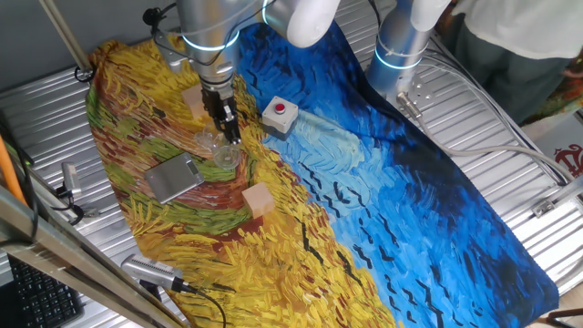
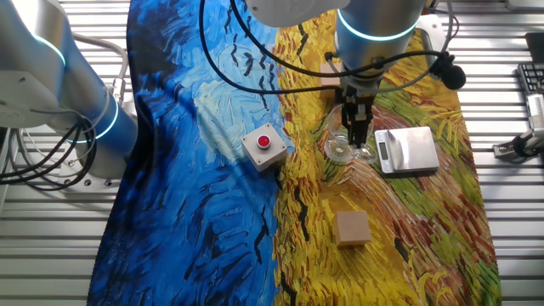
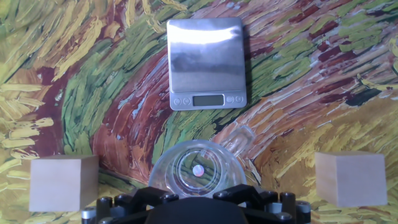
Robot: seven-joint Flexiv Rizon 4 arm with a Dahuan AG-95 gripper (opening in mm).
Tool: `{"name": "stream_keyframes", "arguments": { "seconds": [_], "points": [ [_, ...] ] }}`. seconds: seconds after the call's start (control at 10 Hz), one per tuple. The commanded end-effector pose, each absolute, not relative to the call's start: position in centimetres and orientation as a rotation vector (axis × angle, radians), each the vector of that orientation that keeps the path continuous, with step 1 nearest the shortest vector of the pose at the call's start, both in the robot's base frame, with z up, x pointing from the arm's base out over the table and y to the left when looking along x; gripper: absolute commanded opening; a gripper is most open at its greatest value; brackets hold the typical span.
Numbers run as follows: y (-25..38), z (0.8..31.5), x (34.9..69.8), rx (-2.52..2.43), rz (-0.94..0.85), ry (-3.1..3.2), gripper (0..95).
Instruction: Pick up the cup
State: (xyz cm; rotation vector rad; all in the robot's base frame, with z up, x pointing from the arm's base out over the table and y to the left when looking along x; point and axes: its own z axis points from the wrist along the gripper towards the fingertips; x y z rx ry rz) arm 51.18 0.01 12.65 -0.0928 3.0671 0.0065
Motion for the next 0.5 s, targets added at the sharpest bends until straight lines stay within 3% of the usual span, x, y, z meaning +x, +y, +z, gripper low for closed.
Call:
{"name": "stream_keyframes", "arguments": {
  "seconds": [0.1, 0.5],
  "points": [
    [0.10, 12.60, 51.13, -0.093, 0.008, 3.067, 95.0],
    [0.26, 12.38, 51.19, -0.094, 0.007, 3.069, 95.0]
  ]
}}
